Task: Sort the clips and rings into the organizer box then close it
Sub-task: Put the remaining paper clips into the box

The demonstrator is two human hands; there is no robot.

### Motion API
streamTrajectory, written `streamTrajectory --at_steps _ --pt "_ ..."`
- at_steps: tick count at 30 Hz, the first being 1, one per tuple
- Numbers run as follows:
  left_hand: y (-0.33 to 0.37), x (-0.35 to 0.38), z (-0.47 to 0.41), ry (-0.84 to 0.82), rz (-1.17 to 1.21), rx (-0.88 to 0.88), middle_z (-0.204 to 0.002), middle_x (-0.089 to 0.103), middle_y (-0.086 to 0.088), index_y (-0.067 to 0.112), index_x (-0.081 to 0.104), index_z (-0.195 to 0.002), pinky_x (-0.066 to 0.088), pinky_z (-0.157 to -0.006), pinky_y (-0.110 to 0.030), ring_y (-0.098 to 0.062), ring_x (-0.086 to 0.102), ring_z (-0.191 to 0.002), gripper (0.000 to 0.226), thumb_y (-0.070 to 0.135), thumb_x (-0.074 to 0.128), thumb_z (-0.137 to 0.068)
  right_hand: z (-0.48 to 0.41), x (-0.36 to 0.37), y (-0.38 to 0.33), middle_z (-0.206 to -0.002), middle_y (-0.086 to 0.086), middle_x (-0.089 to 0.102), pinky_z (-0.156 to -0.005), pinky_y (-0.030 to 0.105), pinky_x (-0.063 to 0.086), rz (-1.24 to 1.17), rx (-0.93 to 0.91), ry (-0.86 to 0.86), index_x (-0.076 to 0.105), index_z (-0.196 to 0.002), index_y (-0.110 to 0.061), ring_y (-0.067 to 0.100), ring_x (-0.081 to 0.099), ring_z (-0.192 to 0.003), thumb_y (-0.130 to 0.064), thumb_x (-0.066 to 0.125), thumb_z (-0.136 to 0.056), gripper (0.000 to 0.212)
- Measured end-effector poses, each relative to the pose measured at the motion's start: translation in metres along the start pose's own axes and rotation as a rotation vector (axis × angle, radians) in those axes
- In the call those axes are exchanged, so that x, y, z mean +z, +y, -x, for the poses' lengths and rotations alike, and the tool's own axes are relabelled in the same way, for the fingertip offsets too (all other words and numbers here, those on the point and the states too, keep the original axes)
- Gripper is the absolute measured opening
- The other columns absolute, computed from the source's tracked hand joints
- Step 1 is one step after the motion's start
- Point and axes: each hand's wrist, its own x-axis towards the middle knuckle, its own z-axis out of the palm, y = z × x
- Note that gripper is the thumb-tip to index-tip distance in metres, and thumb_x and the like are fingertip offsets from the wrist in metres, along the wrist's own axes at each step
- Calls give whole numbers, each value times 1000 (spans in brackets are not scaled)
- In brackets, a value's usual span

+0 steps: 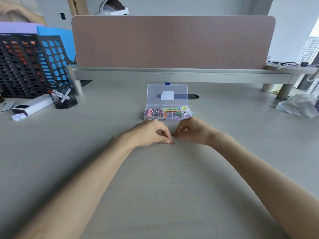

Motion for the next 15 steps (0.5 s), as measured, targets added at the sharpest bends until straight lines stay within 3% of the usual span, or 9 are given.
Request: streamTrajectory --at_steps 3,7,15 --pt "6 -4 -5 -59 -57 -60 -58 56 24 29 71 -79 33 -52 -14 3 47 -54 3 31 73 -80 1 -6 -2 -94 -3 67 -68 20 45 65 56 -105 68 -81 -27 15 61 -90 -30 66 -79 5" --pt "6 -3 -9 -45 -81 -93 -61 53 20 32 67 -77 36 -54 -19 0 47 -56 6 31 70 -82 2 -11 -2 -91 -5 69 -76 29 50 103 76 -202 68 -76 -30 15 62 -87 -41 65 -72 12" --pt "0 8 -13 116 -9 -56 -54 51 18 23 67 -81 32 -47 -15 -4 42 -51 6 26 71 -84 7 -11 6 -73 -13 57 -55 5 39 -48 -80 -103 67 -83 -21 1 51 -65 -17 69 -80 5"
